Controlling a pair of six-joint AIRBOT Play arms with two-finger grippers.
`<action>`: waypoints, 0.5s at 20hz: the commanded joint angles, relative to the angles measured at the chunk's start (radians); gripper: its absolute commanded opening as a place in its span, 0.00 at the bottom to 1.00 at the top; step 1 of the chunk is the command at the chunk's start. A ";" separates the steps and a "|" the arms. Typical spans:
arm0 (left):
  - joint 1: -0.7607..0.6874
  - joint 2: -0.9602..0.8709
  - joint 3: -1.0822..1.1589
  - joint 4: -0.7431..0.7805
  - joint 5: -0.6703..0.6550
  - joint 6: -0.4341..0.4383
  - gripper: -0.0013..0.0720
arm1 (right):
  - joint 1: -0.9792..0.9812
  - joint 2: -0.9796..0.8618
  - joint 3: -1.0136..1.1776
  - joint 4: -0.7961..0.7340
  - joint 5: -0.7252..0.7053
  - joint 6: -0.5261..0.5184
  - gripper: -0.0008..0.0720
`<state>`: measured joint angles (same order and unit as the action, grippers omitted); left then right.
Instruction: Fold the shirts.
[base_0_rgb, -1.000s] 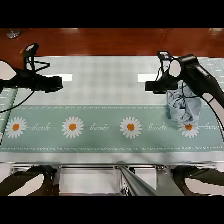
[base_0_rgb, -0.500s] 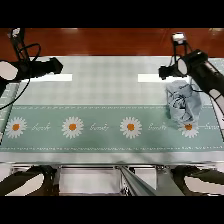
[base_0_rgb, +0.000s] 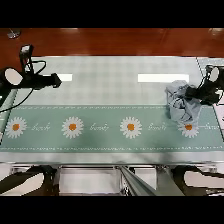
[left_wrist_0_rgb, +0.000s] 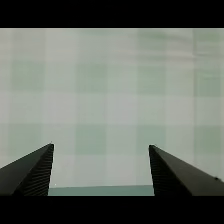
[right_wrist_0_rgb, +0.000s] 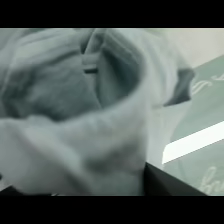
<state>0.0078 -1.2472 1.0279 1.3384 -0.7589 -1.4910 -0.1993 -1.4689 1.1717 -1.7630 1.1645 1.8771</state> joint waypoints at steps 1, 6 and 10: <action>-0.006 -0.023 -0.024 -0.029 -0.043 0.002 0.98 | -0.034 -0.059 -0.031 0.127 -0.026 -0.047 0.85; 0.043 0.018 -0.026 0.075 -0.243 0.002 0.98 | -0.034 -0.059 0.031 0.400 0.084 -0.335 0.06; 0.171 0.261 -0.146 0.072 -0.298 0.026 0.98 | -0.034 0.147 0.157 0.432 0.024 -0.352 0.06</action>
<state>0.1093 -1.1271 0.9543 1.4036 -0.9920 -1.4807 -0.2317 -1.4368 1.2552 -1.4097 1.2274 1.5879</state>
